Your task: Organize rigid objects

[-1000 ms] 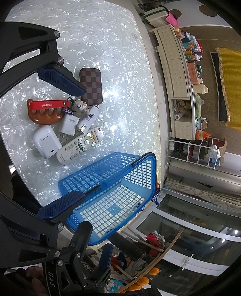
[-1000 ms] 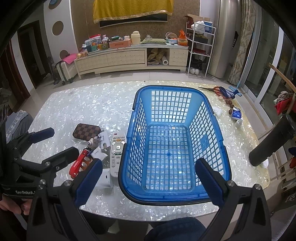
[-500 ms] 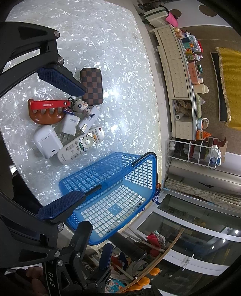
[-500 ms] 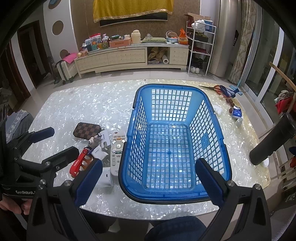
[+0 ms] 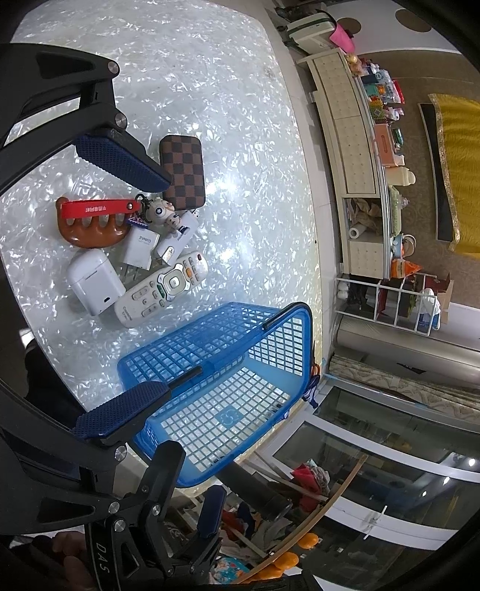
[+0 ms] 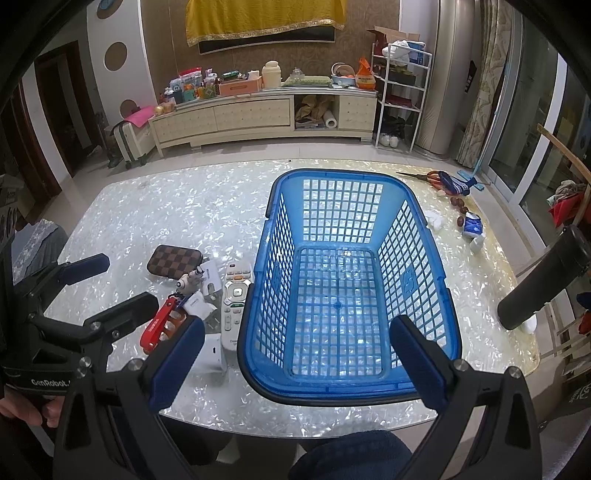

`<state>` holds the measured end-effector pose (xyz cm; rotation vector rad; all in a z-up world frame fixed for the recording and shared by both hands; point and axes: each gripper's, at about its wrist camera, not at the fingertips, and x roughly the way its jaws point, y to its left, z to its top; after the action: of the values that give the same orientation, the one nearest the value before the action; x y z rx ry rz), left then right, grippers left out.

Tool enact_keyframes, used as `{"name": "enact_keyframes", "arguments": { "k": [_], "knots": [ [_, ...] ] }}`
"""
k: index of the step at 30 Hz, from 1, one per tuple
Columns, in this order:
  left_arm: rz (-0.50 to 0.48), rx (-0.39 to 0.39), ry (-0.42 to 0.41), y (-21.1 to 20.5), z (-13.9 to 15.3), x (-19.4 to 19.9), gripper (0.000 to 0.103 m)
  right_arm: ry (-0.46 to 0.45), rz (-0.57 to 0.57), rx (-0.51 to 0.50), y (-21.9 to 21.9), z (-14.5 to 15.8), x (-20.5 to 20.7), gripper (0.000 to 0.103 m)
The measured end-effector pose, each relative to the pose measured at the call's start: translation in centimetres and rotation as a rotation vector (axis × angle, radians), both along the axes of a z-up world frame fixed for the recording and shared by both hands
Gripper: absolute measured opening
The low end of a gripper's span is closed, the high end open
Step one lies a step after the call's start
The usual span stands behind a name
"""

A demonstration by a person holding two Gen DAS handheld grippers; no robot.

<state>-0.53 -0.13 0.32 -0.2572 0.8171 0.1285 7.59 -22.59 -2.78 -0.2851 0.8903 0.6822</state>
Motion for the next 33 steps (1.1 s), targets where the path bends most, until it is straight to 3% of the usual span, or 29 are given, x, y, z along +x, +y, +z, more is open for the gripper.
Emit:
{"name": "enact_keyframes", "arguments": {
  "k": [8, 11, 20, 24, 30, 33],
  "knots": [
    [-0.014, -0.037, -0.002, 0.2, -0.2, 0.3, 0.102, 0.001, -0.004, -0.008, 0.1, 0.1, 0.0, 0.101],
    [-0.001, -0.047, 0.008, 0.5, -0.8, 0.5, 0.102, -0.003, -0.015, -0.038, -0.2, 0.0, 0.3, 0.096],
    [0.004, -0.099, 0.091, 1.9, -3.5, 0.9, 0.102, -0.004, -0.090, -0.151, -2.8, -0.2, 3.5, 0.096],
    [0.026, -0.111, 0.134, 2.7, -5.0, 0.9, 0.102, 0.001, -0.119, -0.249, -3.6, -0.8, 5.2, 0.096],
    [0.076, -0.119, 0.189, 4.1, -7.1, 0.9, 0.102, 0.054, -0.133, -0.329, -4.4, -2.4, 7.6, 0.083],
    [0.095, -0.118, 0.206, 4.5, -7.7, 1.0, 0.102, 0.077, -0.130, -0.367, -4.4, -3.4, 8.2, 0.082]
  ]
}}
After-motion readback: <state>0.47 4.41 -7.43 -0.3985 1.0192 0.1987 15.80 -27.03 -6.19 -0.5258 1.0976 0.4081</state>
